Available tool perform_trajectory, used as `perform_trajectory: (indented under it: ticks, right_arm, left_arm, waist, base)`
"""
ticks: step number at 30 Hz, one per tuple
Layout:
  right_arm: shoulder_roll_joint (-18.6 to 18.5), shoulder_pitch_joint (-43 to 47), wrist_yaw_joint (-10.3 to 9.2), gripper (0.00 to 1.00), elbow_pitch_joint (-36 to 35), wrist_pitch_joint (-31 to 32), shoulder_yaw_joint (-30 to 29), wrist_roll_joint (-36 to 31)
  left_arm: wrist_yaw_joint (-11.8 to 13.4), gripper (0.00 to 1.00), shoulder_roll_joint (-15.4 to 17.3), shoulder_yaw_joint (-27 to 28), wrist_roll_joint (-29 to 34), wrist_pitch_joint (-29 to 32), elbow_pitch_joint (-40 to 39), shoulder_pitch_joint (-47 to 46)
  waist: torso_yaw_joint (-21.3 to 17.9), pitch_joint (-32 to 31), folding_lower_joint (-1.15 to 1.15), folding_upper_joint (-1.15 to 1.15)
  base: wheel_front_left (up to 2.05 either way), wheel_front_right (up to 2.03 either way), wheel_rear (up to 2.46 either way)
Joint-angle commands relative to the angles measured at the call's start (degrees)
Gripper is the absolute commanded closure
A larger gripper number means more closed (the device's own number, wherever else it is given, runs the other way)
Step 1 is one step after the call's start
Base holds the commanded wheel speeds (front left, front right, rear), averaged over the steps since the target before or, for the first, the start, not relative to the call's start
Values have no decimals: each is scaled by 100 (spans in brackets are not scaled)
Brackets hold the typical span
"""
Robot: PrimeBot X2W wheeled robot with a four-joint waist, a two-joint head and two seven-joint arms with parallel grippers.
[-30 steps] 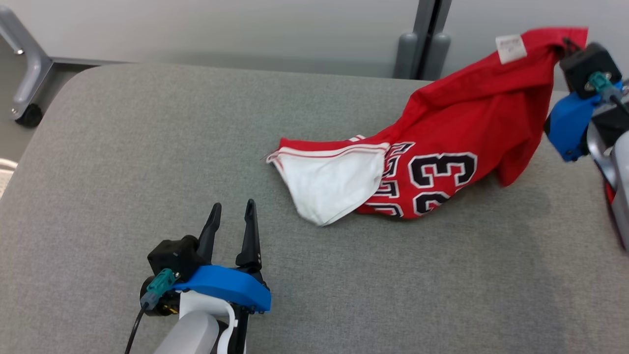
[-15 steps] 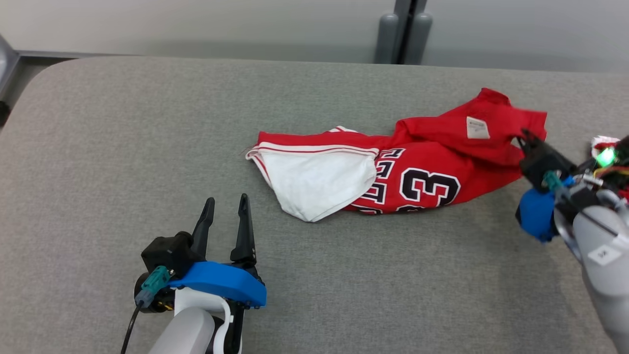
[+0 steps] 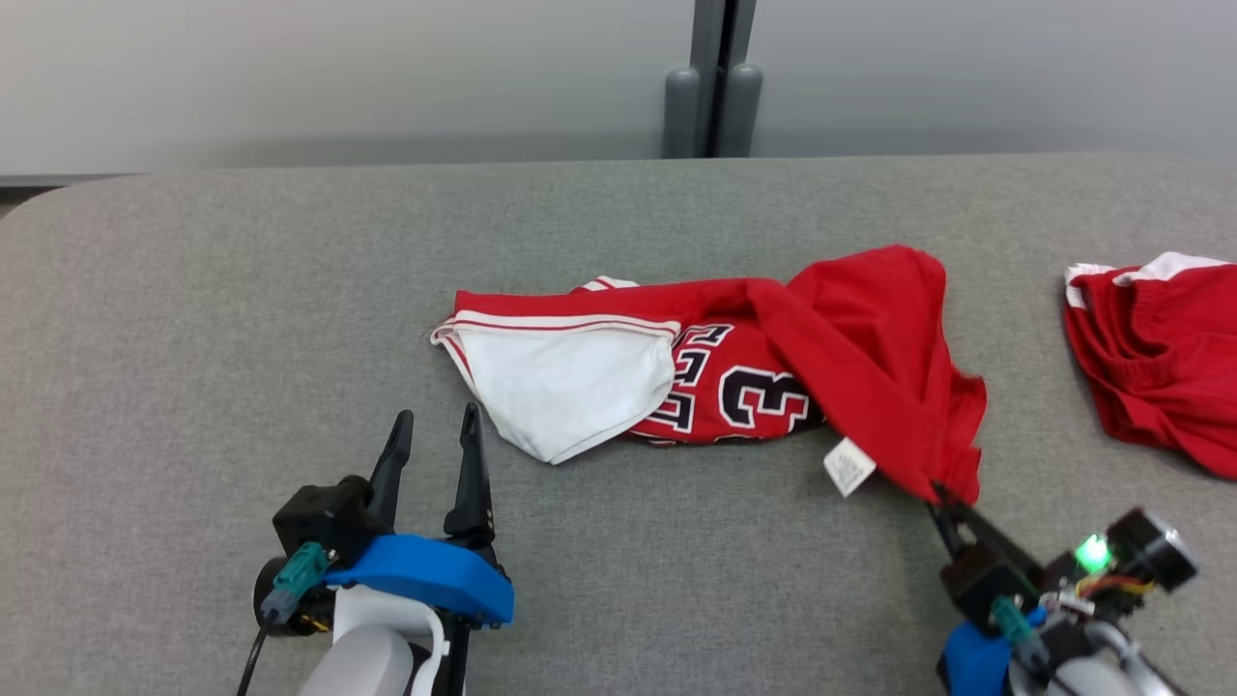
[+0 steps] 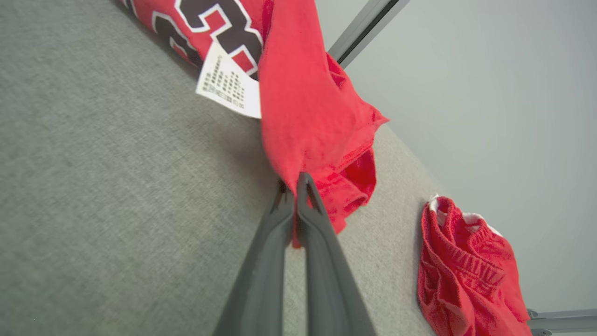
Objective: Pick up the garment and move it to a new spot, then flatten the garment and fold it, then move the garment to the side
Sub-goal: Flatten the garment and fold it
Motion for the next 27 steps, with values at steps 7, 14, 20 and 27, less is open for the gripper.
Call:
perform_trajectory:
  ticks: [7, 14, 20, 27]
  right_arm:
    - [484, 1052, 0, 0, -675, 259, -261, 57]
    - [682, 1670, 0, 0, -1206, 389, -462, 491]
    - [832, 1822, 0, 0, -2255, 605, -710, 993]
    - [638, 1233, 0, 0, -2823, 1311, -1106, 1612]
  left_arm:
    - [41, 0, 79, -54, -16, 70, -71, 137]
    - [50, 0, 71, -117, -38, 110, -70, 187]
    - [54, 0, 55, -141, -55, 102, -78, 200]
    - [39, 0, 21, -170, -75, 89, -94, 114]
  waist:
    - [-195, -136, 1, 0]
    - [-260, -257, 1, 0]
    - [-234, -328, 1, 0]
    - [-14, -288, 1, 0]
  base:
    - [0, 0, 0]
    - [0, 0, 0]
    - [0, 0, 0]
    - [0, 0, 0]
